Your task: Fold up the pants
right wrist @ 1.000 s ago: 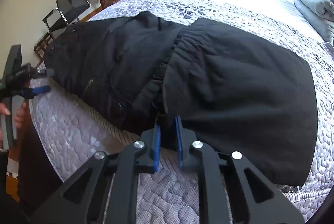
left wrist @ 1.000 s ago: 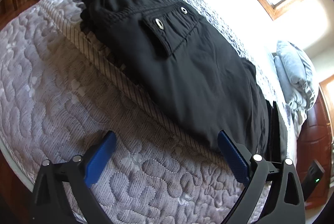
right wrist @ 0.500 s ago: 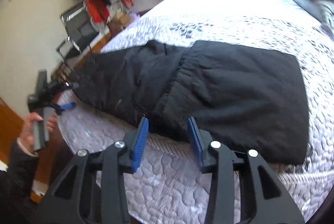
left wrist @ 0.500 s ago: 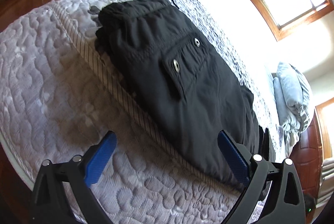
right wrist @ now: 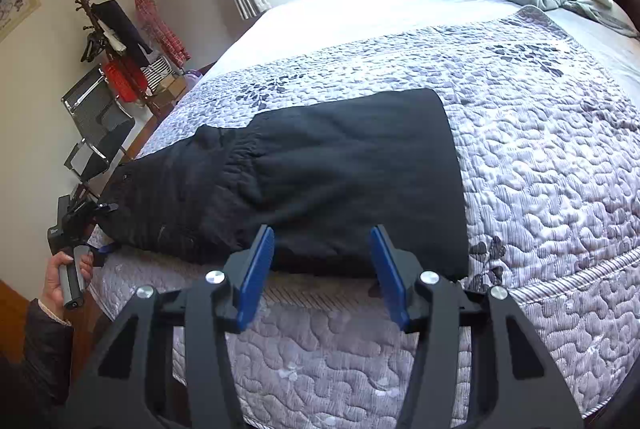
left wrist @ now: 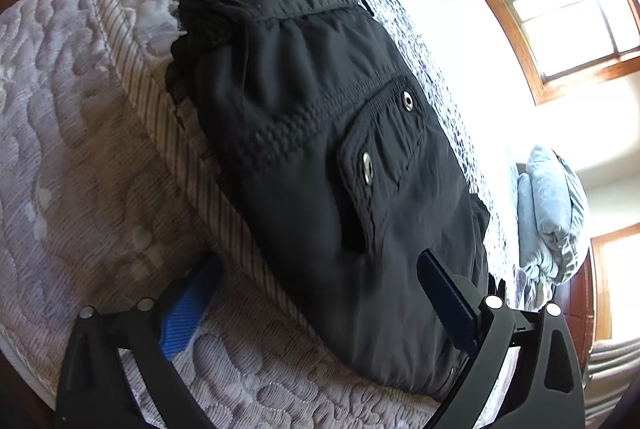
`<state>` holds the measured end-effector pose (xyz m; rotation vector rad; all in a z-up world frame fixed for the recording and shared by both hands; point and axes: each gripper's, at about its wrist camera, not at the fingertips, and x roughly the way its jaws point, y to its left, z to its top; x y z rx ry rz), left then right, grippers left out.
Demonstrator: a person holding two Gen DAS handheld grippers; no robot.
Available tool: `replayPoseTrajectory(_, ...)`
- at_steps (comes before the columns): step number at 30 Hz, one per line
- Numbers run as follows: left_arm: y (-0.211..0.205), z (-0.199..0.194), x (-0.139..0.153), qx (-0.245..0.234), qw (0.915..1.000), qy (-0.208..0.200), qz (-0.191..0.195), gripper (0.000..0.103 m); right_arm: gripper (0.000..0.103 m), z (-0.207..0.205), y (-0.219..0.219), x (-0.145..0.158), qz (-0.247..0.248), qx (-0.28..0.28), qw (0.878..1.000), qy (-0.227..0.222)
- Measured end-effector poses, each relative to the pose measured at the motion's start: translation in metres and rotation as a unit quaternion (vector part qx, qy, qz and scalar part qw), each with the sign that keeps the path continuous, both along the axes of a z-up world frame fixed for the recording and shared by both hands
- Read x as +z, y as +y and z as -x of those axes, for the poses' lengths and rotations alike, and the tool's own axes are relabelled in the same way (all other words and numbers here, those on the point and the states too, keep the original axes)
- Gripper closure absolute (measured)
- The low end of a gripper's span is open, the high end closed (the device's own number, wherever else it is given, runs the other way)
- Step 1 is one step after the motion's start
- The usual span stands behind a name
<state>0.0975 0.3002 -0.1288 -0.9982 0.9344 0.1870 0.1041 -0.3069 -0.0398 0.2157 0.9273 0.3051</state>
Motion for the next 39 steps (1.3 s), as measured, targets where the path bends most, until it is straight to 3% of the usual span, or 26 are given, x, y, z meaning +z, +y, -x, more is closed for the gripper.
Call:
replayPoseTrajectory(7,0.015,0.003,-0.003,0.030,0.9989,-0.025,0.025,0.005,0.052,0.000,0.003,-0.012,0.005,-0.001,1.000,0.008)
replayPoseTrajectory(15,0.022,-0.008,0.004,0.022,0.9985,-0.051,0.000,0.005,0.052,-0.004,0.005,-0.016,0.001,-0.003,1.000,0.014)
replayPoseTrajectory(20,0.027,-0.023,-0.006,0.037,0.9984,-0.040,0.015,0.004,0.052,-0.005,0.006,-0.015,0.005,-0.003,1.000,0.013)
replayPoseTrajectory(23,0.029,-0.020,-0.005,0.046,0.9965,-0.067,0.021,0.005,0.052,-0.007,0.007,-0.016,0.007,-0.003,1.000,0.015)
replayPoseTrajectory(26,0.026,-0.019,-0.001,0.030,0.9956,-0.088,0.015,0.028,0.052,-0.008,0.006,-0.018,0.007,-0.004,1.000,0.017)
replayPoseTrajectory(31,0.025,-0.026,-0.010,0.031,0.9975,-0.063,0.000,0.041,0.052,-0.009,0.005,-0.019,0.006,-0.004,1.000,0.015)
replayPoseTrajectory(36,0.022,-0.028,-0.006,0.025,0.9967,-0.078,0.000,0.066,0.051,-0.009,0.001,-0.019,0.010,-0.008,1.000,0.016)
replayPoseTrajectory(39,0.015,-0.028,0.003,0.024,0.9959,-0.086,-0.016,0.074,0.051,-0.009,-0.003,-0.019,0.009,-0.015,1.000,0.017)
